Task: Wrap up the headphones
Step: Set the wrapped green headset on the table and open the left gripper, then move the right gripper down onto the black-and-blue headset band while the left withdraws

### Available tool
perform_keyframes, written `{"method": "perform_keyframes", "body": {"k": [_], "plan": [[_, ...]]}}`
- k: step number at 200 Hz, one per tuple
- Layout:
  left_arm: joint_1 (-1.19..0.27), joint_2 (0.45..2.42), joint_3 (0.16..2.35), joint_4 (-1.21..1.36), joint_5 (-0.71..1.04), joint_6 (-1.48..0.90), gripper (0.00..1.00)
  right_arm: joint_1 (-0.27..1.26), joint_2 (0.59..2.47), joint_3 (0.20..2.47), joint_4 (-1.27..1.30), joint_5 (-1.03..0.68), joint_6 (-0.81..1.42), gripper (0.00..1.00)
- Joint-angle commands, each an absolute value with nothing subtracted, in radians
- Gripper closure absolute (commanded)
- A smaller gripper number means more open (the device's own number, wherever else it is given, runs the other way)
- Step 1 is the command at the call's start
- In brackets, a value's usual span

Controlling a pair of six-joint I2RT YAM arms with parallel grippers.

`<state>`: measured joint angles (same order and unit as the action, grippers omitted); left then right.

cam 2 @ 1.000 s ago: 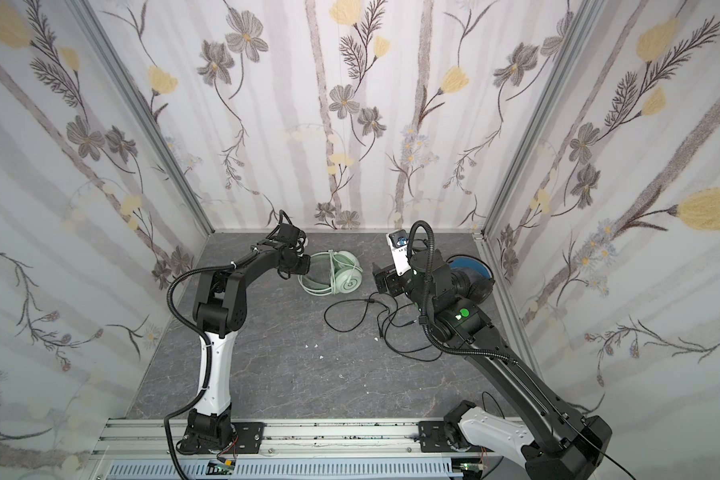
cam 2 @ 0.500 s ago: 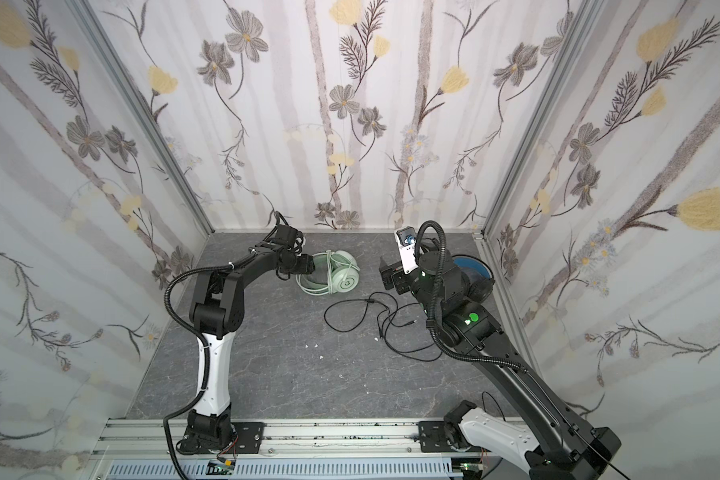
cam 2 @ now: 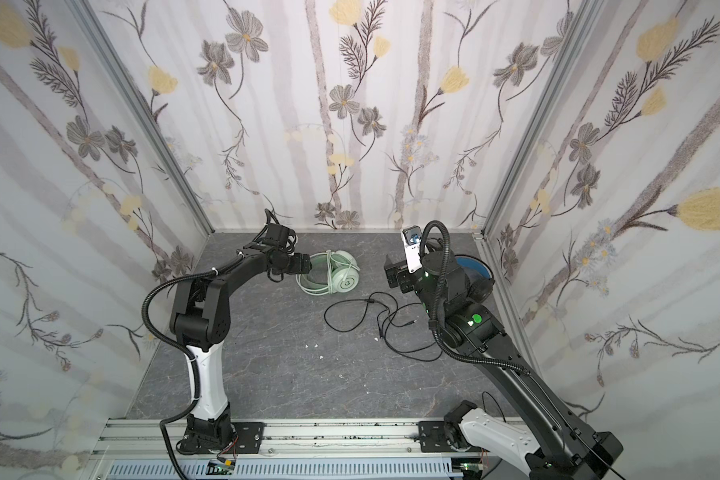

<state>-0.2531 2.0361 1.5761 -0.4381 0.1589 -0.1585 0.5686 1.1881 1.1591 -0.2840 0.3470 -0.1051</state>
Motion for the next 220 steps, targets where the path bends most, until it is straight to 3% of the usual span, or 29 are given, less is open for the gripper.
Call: {"method": "perform_keyframes", "body": {"k": [1, 50, 86, 142, 220], "plan": [[-0.277, 1.924, 1.524, -0.467, 0.078, -0.17, 0.09, 0.507, 1.219, 1.198, -0.308, 0.315, -0.061, 0.0], [-0.496, 1.705, 1.461, -0.616, -0.054, -0.171, 0.08, 0.287, 1.34, 1.193, -0.347, 0.181, 0.09, 0.0], [-0.66, 1.636, 1.421, -0.583, 0.02, -0.234, 0.08, 0.089, 1.535, 1.213, -0.329, 0.1, 0.19, 0.0], [-0.855, 1.691, 1.446, -0.461, 0.116, -0.266, 0.08, 0.04, 1.944, 1.428, -0.342, 0.148, 0.204, 0.01], [-0.899, 1.743, 1.501, -0.382, 0.083, -0.321, 0.08, -0.036, 2.268, 1.674, -0.482, 0.112, 0.159, 0.01]]}}
